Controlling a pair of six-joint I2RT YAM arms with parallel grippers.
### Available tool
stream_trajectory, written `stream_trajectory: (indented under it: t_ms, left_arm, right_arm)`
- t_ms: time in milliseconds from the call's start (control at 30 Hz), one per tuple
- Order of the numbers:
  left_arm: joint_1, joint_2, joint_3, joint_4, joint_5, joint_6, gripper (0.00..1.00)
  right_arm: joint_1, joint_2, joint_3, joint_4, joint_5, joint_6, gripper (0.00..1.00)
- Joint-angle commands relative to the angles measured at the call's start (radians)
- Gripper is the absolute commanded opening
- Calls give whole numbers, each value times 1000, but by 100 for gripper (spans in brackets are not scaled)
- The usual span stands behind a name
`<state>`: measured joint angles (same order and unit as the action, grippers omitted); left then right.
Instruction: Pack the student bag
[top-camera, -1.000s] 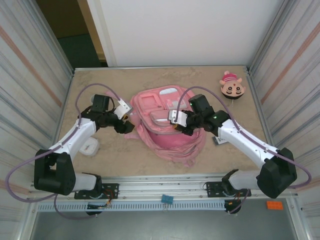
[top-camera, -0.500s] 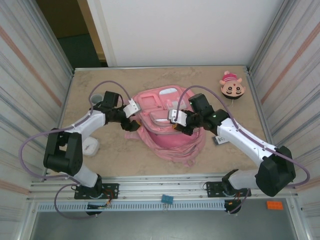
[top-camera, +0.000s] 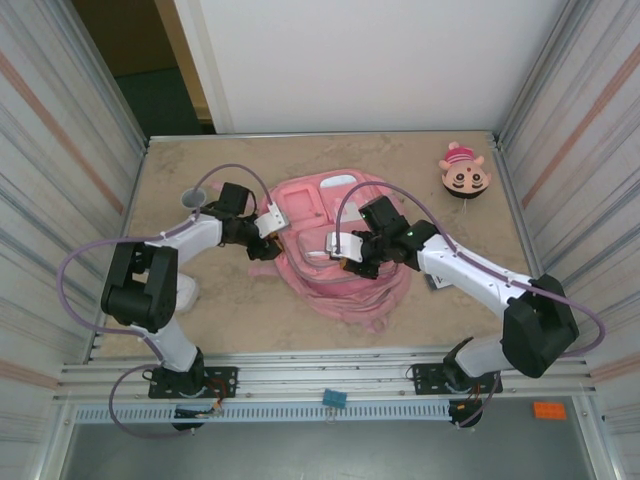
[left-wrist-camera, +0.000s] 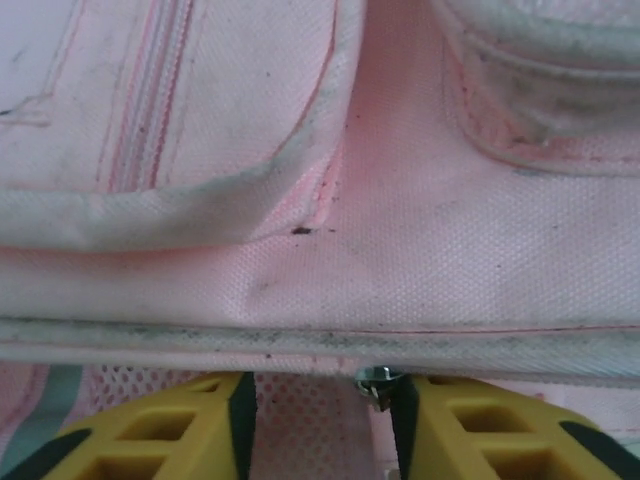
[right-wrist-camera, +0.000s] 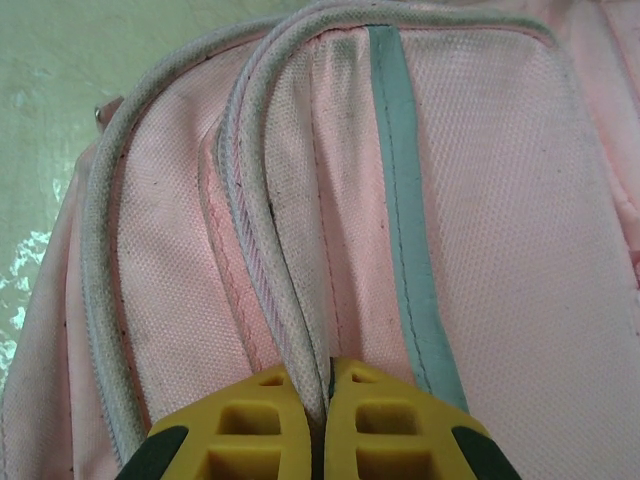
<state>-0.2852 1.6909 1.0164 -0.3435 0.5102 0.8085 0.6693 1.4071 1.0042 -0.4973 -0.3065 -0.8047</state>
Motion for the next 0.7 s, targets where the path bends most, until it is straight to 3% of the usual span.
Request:
stream_trajectory:
  t_ms: [0,100,367,467,533,667]
  left_arm:
    - [-8,4,26,12,42,72,25]
    - [-9,-13,39,-55,55,78,1]
    - [-13,-96,20,-218,108,23,0]
    - [-27,-96,17,-233,69,-48,0]
    - [-34,-96,9,-231,65,-73,0]
    - [-37,-96,-11,-185,54,-127,0]
  right_arm:
    - [10,18,-1,-8,50,-13,1]
    - [25,31,-10,23,140,18,0]
    - [58,52,-45,110,222,110,2]
    - [74,44,-30,106,232,186,28]
    - [86,3,-8,75,218,286,38]
    - [104,-123,24,13,180,710,52]
